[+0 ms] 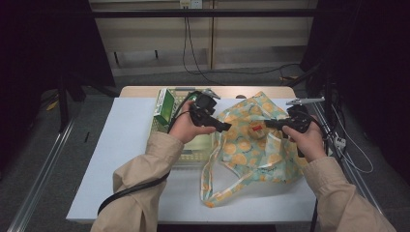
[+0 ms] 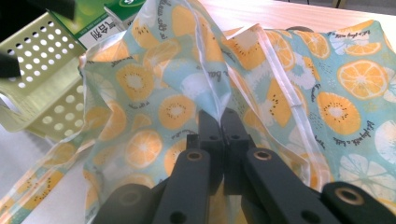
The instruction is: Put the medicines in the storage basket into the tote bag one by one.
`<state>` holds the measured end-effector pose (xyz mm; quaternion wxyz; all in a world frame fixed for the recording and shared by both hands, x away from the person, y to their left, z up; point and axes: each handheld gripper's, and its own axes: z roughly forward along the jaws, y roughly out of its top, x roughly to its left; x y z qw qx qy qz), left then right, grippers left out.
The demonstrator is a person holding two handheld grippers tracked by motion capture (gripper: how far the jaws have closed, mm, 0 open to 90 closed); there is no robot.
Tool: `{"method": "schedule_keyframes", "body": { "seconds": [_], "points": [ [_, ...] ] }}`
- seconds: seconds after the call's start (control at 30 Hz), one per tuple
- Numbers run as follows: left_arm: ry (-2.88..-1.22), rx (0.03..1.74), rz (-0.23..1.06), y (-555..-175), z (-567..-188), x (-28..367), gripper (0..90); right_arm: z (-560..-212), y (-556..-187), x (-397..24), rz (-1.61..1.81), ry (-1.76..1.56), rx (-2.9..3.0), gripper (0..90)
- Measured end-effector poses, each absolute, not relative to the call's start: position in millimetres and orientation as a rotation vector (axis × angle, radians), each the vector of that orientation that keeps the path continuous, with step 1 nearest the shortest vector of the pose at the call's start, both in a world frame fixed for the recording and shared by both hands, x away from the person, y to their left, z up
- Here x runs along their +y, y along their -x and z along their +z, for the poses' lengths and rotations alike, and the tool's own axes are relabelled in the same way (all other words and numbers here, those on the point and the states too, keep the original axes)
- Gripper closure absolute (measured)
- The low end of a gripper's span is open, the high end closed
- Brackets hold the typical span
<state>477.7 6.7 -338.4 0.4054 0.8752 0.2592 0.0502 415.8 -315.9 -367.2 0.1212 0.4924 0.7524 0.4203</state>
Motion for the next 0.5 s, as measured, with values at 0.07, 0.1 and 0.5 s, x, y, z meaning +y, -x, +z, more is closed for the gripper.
{"method": "schedule_keyframes", "body": {
  "seconds": [0.07, 0.1, 0.5],
  "points": [
    [-2.188, 0.69, 0.14, -484, -339, 18, 11.0, -367, -416, -316, 1.232, -1.437, 2.197, 89.7],
    [-2.19, 0.703, 0.155, -487, -340, 23, 11.0, -367, -416, -315, 1.234, -1.437, 2.195, 89.7],
    [-2.154, 0.893, 0.278, -530, -356, 59, 10.9, -369, -417, -318, 1.24, -1.436, 2.198, 89.7]
  ]
}}
